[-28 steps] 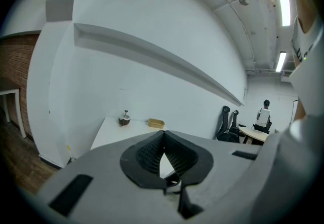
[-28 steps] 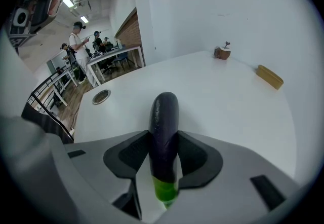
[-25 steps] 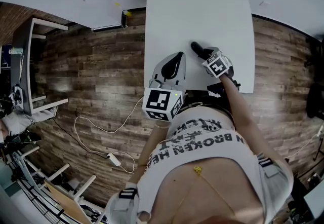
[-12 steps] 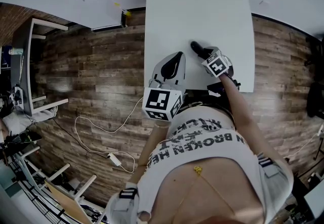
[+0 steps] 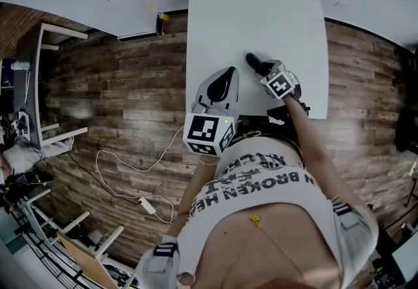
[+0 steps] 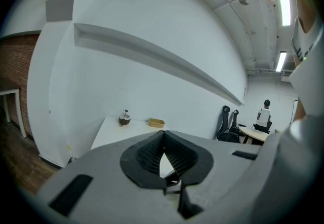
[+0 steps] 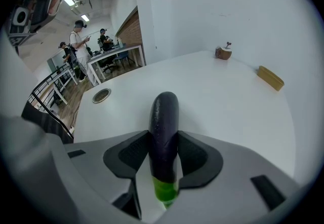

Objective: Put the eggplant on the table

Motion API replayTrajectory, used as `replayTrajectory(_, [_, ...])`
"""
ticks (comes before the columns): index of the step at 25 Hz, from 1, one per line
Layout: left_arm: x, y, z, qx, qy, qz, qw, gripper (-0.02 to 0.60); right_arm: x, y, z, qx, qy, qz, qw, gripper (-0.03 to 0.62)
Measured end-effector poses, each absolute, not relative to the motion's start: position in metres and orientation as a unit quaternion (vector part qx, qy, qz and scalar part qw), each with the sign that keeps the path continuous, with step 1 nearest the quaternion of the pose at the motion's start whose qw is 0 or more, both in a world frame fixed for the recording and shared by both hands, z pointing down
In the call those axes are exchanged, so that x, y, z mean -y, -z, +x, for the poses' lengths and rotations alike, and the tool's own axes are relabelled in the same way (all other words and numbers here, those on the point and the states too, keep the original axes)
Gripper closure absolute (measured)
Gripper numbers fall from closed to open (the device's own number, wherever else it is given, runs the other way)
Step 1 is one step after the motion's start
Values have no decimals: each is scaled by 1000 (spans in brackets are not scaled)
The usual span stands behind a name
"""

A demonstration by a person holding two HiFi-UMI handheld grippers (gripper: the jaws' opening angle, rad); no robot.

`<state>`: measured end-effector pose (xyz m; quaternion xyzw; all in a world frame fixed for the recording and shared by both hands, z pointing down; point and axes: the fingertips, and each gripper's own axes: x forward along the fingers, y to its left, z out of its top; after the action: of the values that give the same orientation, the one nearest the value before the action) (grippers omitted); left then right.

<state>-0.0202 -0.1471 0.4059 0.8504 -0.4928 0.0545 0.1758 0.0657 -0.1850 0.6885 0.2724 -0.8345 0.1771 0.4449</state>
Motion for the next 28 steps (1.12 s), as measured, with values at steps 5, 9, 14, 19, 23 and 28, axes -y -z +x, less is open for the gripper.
replayTrajectory(5, [148,-406,-22,494,-53,850,175,583,184,-689,63,831,-173,265,458,401])
replayTrajectory(9, [146,-408,-23,494,-53,850,175,583,183,-691,62,831,-170,264,458,395])
replayTrajectory(14, [147,-409,-22,494,-53,850,175,583,187,-694,64,833,-173,266,454,381])
replayTrajectory(19, [148,-407,-22,493,-54,850,175,583,187,-694,68,828,-174,270,460,368])
replayTrajectory(23, [147,-406,-23,493,-53,851,175,583,188,-691,68,828,-172,274,457,364])
replayTrajectory(28, [145,-408,-21,492,-54,851,175,583,188,-691,71,829,-170,278,455,358])
